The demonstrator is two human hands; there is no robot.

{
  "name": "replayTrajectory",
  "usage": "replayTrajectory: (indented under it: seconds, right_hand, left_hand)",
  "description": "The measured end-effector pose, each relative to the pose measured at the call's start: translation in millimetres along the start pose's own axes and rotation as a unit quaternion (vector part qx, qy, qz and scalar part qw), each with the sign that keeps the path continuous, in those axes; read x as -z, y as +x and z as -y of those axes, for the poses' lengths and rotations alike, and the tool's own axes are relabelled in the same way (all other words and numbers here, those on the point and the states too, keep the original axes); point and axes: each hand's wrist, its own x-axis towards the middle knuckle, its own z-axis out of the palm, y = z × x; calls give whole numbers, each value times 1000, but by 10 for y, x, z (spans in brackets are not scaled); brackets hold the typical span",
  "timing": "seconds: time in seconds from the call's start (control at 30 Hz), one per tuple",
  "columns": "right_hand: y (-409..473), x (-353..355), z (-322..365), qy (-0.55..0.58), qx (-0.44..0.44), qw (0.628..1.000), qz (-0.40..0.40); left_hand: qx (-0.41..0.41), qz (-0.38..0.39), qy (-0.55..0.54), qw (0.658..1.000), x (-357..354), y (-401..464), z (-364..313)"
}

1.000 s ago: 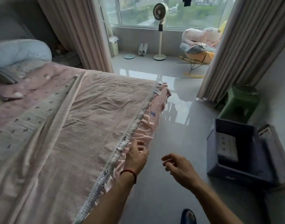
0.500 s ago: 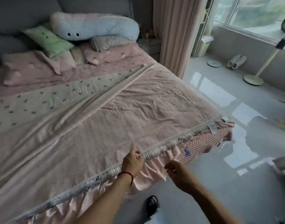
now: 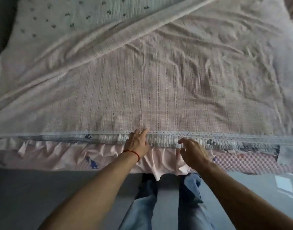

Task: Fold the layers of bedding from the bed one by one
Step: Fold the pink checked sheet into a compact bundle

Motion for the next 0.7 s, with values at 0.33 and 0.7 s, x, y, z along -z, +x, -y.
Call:
replayTrajectory:
  seconds: [0.33, 0.7]
  right_hand:
    - [1093, -88, -620, -230, 228, 940, -105]
    - [1098, -137, -1056, -128, 332, 932, -64]
  left_hand:
    - [79, -143, 248, 955, -601, 838, -441]
    - [24, -82, 225, 971, -711, 661, -513]
